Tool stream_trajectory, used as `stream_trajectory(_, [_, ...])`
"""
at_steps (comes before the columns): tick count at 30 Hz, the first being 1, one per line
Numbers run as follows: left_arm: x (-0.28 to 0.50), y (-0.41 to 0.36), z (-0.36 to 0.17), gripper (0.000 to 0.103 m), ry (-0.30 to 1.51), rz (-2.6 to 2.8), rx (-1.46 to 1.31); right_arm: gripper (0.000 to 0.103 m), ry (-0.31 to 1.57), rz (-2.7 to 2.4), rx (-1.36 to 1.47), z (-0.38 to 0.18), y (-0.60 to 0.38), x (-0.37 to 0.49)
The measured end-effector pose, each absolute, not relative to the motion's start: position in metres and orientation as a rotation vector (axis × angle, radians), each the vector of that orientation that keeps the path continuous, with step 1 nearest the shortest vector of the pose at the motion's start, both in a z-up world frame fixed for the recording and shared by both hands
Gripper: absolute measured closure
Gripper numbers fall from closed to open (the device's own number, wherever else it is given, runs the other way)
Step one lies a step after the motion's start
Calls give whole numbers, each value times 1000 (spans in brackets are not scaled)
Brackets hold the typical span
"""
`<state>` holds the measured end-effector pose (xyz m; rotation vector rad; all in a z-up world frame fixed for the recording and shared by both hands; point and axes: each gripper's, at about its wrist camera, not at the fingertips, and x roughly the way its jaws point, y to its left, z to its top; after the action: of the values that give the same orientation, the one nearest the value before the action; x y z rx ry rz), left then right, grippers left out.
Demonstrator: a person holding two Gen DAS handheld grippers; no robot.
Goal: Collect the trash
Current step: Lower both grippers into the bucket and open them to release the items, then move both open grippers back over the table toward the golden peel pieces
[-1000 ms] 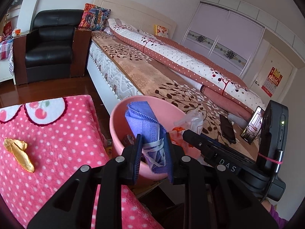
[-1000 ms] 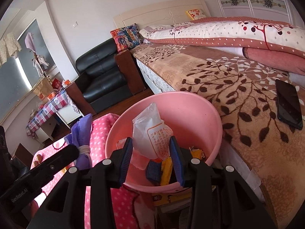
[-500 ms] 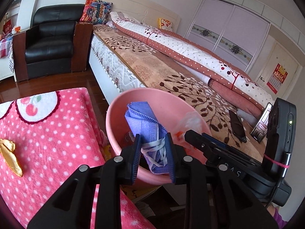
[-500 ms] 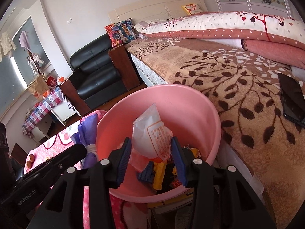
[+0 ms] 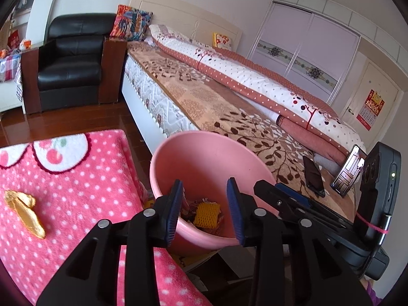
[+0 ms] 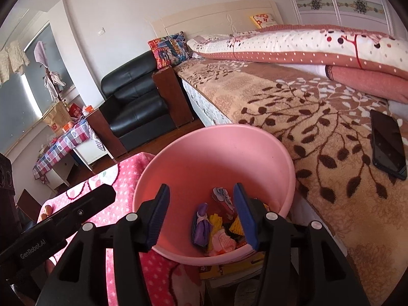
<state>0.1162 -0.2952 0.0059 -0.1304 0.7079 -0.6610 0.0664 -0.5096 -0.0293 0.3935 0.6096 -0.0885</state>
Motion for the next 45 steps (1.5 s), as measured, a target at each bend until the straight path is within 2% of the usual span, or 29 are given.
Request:
stream_trajectory(13, [49,-232,22,67,629,-558,-47,53,506,-219,348,2,-493,-18])
stream_trajectory(16, [41,-212,25,67,625,-528,-60,66,502,-232,342,5,-494,-28])
stream_trajectory(18, [36,-199,27,67,619,-513,-78,84,526,-224,338,3,-488,-29])
stream_trajectory(20, [31,-187,28,67,611,-496,-91,88,531,-197,334,3,-480,-28])
stream_trajectory(24, [23,-163,33,67,591,-455,-101,92,553,-108,314,4,-449,-17])
stream_trajectory(32, [8,-108,33,67,575,-356,-143,92,629,155,216,-3,-351,-2])
stream_trajectory(45, [-3,-49,16,67,600,-265,-221,92,702,234,185,-13,-297,6])
